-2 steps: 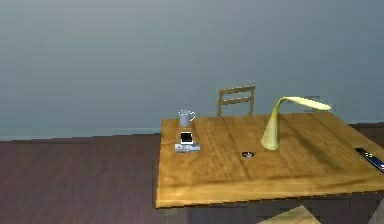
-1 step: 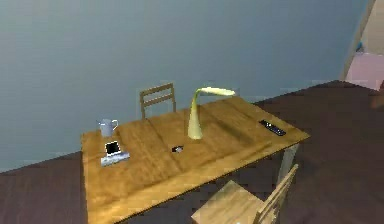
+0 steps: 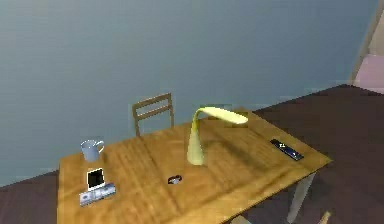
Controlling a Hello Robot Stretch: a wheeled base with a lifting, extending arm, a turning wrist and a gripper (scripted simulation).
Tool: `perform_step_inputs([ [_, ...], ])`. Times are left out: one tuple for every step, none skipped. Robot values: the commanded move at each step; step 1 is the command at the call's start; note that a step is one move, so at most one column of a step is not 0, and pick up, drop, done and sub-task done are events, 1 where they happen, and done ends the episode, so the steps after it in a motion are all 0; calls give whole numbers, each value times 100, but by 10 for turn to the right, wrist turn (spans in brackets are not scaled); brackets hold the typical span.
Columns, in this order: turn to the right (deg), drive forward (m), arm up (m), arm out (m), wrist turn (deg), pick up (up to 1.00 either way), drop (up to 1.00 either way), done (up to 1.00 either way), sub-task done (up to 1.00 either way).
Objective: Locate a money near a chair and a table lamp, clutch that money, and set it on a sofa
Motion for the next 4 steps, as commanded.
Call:
perform_step_inputs([
  [-450, 0, 0, 0, 0, 0, 0, 0, 0],
  [-450, 0, 0, 0, 0, 0, 0, 0, 0],
  [-270, 0, 0, 0, 0, 0, 0, 0, 0],
  [0, 0, 50, 0, 0, 0, 0, 0, 0],
])
